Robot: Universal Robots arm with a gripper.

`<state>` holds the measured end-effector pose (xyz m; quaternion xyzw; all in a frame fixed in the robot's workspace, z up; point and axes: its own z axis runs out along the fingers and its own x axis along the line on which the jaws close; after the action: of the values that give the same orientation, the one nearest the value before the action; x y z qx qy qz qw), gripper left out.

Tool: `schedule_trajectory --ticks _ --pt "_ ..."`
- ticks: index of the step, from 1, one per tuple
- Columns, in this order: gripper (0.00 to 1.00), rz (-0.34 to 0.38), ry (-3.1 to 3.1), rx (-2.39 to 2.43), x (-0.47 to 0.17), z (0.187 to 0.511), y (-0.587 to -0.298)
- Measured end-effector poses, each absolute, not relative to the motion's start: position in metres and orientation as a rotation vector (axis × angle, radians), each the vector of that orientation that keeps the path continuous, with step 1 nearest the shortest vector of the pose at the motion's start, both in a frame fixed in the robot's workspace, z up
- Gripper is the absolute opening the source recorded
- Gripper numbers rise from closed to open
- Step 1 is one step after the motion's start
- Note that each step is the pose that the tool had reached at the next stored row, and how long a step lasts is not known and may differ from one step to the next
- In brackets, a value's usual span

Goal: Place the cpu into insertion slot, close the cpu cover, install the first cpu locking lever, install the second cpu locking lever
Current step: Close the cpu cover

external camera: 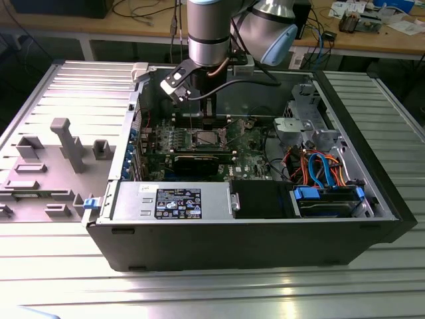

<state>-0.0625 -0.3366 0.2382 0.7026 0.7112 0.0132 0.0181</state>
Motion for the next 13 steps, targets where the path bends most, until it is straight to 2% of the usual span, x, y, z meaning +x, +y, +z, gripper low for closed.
schedule_trajectory --ticks 13 --pt "0.11 0.041 2.209 2.182 -0.0625 0.2416 -0.3366"
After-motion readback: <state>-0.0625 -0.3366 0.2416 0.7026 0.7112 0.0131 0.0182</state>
